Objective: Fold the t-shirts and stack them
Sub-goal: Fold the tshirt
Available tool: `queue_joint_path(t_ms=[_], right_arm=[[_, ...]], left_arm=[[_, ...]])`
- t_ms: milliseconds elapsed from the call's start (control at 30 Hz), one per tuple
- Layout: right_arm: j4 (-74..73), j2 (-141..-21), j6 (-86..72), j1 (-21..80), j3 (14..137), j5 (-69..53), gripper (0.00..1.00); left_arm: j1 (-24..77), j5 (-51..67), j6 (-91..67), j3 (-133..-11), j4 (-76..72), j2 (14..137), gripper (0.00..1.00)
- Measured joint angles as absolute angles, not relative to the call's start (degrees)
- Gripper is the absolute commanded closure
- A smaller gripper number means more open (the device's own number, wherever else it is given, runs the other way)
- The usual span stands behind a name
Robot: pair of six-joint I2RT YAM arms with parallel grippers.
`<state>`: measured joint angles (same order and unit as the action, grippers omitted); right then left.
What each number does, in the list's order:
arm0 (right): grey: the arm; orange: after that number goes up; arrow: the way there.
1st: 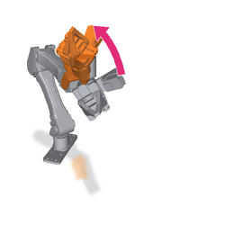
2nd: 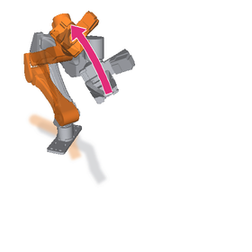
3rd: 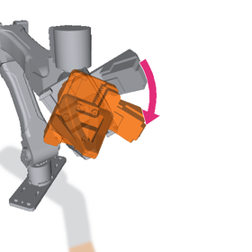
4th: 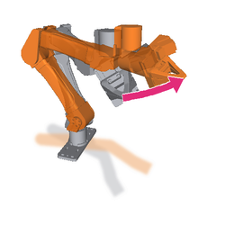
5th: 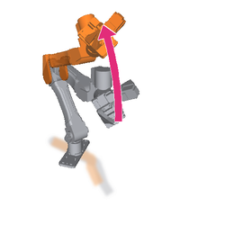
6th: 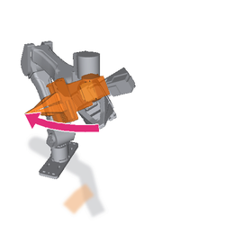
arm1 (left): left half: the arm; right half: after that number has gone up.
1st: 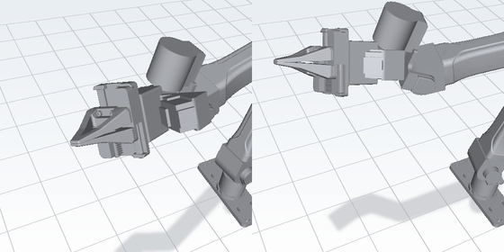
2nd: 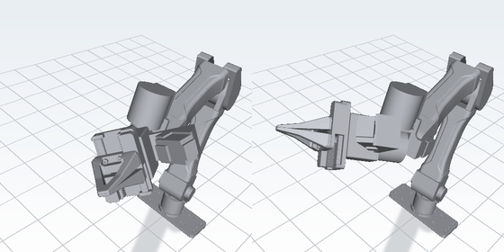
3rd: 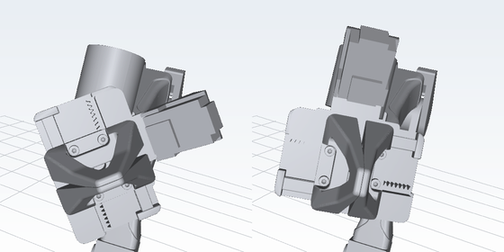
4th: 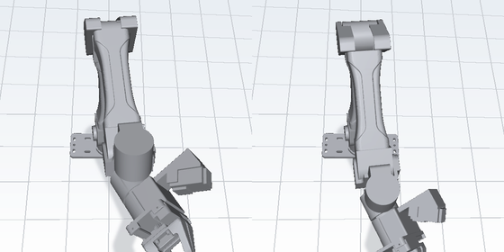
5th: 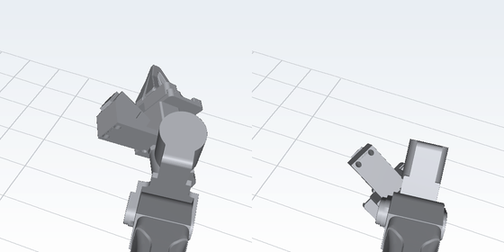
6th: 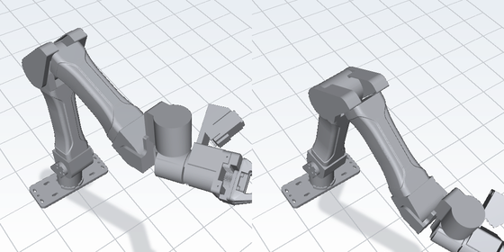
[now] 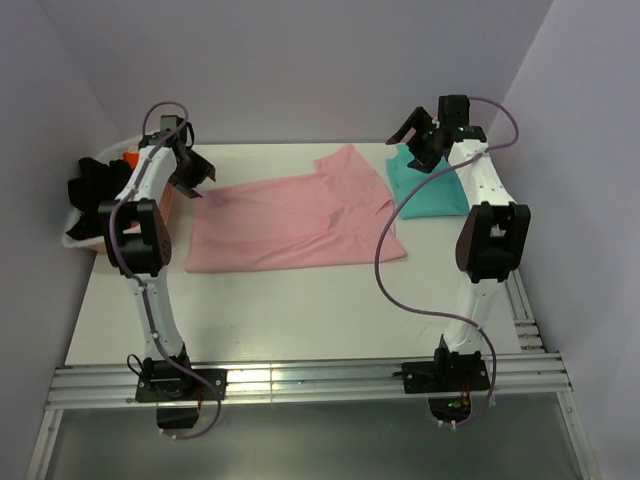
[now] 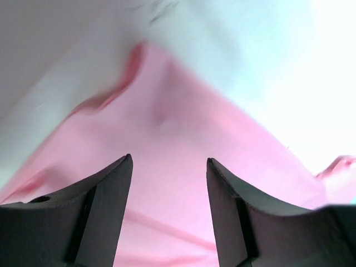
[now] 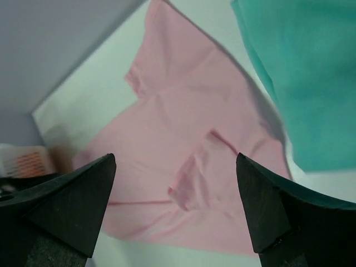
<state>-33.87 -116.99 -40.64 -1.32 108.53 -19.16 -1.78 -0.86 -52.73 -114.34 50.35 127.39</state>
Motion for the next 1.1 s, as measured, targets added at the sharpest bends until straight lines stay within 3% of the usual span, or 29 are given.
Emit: queue_joint_path(t_ms=[133,300,433,767,1100], right_arm=[[-41.87,-108.99,-35.24,3.03,104.29,-9.76,0.05],[-47.29,-99.09,-33.36,7.46,85.21,-4.43,0.04],[-50.24,-95.98,-33.65,7.44,76.82,-3.20,0.04],[-48.88,-93.86,-33.71,7.38,73.14,-3.05,0.04],[-46.52,-85.65,-31.20,7.38,69.38,-5.28,0.04]], left_arm=[[-3.01,-4.78,-48.82,-104.68,51.20,114.98,0.41],[-5.34,-9.89,-45.08,-92.79,48.93,105.38,0.44],[-3.03,-10.17,-42.68,-85.03,44.75,101.84,0.43],[-0.38,6.22,-36.88,-83.07,41.91,111.39,0.43],[-3.73,25.15,-38.74,-97.19,36.64,124.22,0.42]])
